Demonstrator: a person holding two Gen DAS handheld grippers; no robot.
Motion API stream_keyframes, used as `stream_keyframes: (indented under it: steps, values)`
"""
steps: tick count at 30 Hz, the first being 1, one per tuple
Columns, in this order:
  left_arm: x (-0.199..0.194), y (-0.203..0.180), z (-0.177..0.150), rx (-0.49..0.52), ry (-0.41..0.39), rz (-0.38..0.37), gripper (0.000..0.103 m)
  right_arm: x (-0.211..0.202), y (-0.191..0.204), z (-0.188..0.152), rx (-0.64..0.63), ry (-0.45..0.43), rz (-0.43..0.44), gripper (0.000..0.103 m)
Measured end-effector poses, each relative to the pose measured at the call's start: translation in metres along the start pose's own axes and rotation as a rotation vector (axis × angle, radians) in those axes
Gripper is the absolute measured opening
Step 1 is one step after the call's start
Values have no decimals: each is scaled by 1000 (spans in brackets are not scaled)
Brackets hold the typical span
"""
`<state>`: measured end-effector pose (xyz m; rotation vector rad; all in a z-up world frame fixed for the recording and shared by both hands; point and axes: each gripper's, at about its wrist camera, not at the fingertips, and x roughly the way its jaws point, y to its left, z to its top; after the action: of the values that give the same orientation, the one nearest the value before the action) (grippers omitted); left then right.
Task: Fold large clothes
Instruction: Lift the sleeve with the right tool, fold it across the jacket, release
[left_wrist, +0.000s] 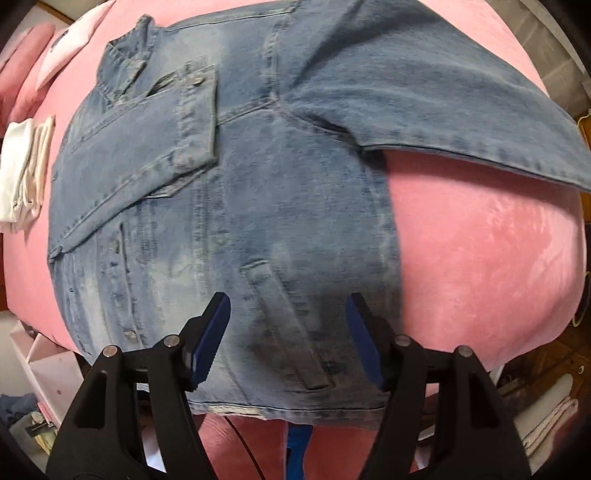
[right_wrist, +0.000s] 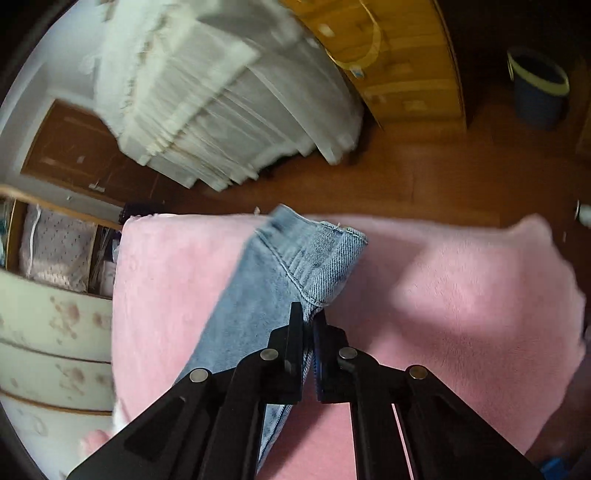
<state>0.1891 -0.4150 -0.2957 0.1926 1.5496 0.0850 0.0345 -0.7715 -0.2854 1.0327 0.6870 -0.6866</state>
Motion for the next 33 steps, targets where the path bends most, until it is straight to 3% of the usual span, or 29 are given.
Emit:
stream_keyframes:
  steps: [5,11,14,19,23,27,30,33]
  values:
    - [3,38,0,-42,-12,-17,62,-39,71,-15,-159,-114,-41,4]
    - [14,111,-5,-69,-26,-77,63,-96,166,-46,-329,-280,22,4]
    - [15,163,-10,-103,-33,-100,63,-126,220,-83,-419,-318,120,4]
    - [11,259,-12,-174,-84,-111,63,-151,316,-178,-610,-365,268,4]
    - [16,333,-6,-219,-121,-89,63,-140,372,-257,-723,-321,337,4]
    - [24,394,-4,-279,-156,-59,63,-94,400,-333,-767,-172,418,4]
    - [35,423,-6,-315,-152,-65,63,-47,406,-388,-820,-63,417,4]
    - [45,436,-9,-331,-130,-76,63,14,406,-443,-905,77,337,4]
